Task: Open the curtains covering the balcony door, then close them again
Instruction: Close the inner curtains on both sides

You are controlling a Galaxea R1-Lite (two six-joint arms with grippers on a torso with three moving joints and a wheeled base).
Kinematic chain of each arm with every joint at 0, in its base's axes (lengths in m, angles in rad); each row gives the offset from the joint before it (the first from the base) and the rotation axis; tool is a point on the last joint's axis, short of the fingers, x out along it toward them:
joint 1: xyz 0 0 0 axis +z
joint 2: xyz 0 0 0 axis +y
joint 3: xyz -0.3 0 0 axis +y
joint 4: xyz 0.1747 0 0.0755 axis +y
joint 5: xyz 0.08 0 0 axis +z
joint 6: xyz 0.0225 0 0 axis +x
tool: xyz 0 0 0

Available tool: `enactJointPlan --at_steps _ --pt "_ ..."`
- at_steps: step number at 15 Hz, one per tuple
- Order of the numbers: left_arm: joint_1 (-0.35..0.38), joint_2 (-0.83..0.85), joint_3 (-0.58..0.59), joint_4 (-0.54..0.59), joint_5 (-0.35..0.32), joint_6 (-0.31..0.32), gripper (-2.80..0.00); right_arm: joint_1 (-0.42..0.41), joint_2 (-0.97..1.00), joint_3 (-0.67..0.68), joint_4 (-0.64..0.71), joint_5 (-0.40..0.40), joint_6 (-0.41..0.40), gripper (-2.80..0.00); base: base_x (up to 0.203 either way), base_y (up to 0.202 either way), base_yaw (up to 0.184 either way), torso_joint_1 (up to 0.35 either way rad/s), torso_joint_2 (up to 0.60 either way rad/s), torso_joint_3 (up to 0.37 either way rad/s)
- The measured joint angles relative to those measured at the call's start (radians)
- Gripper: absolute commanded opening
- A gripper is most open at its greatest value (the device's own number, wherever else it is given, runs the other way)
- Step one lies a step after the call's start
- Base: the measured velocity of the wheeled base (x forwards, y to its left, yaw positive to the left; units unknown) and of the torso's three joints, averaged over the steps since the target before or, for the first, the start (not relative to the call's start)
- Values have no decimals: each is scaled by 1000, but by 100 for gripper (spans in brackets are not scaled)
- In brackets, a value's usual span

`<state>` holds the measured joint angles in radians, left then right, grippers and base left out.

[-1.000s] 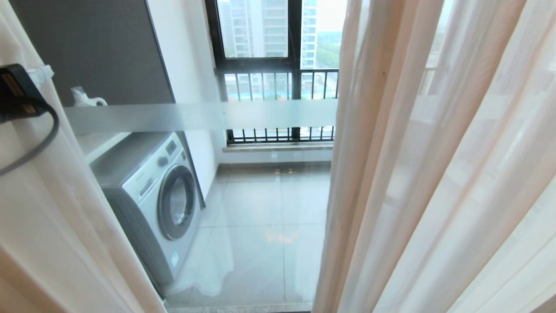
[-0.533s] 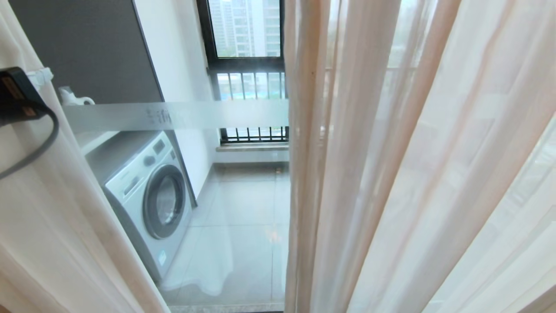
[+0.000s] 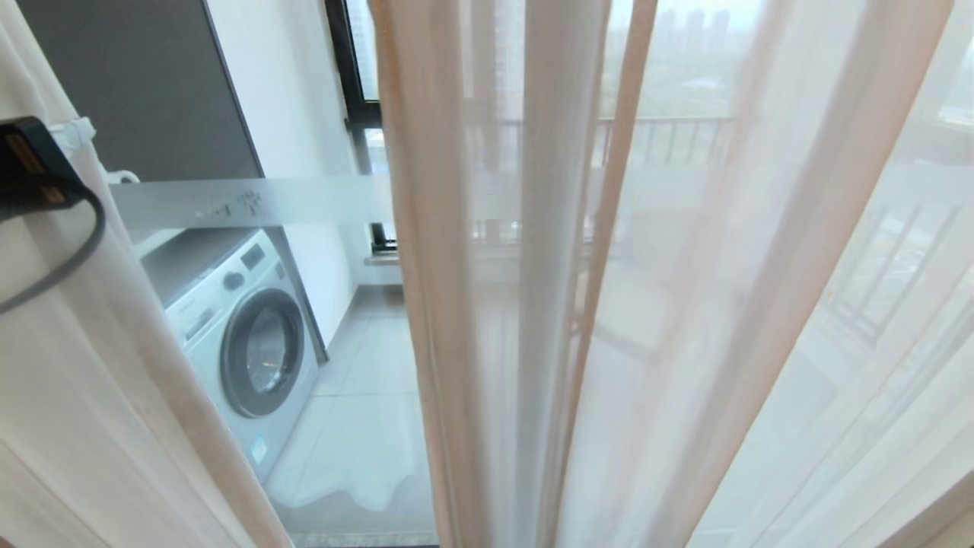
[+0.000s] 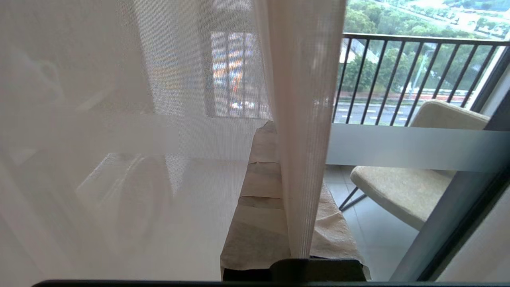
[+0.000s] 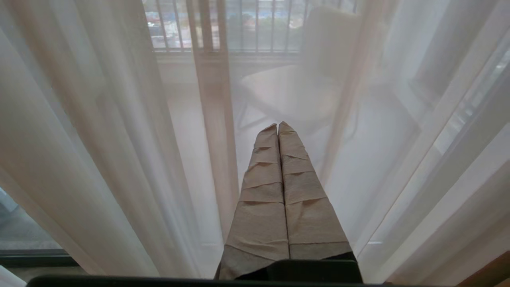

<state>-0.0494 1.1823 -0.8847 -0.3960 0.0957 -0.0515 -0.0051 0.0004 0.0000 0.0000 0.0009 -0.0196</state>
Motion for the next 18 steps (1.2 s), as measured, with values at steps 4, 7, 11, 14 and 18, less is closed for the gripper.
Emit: enactJointPlan --at_steps 4,7,11,14,18 --pt "2 0 -3 0 1 0 -280 0 0 0 0 0 0 -280 0 -189 4 3 3 2" --pt "2 -2 0 -1 1 0 -280 0 0 0 0 0 0 -280 0 -188 0 6 2 2" --pt "1 -3 1 0 2 0 -280 0 0 0 0 0 0 -280 0 -190 2 0 3 4" --pt "2 -5 1 -2 4 0 -280 0 0 0 0 1 0 -280 0 -192 1 0 2 4" --pt "1 -9 0 -1 3 0 -280 0 0 0 0 0 0 -280 0 -192 0 4 0 1"
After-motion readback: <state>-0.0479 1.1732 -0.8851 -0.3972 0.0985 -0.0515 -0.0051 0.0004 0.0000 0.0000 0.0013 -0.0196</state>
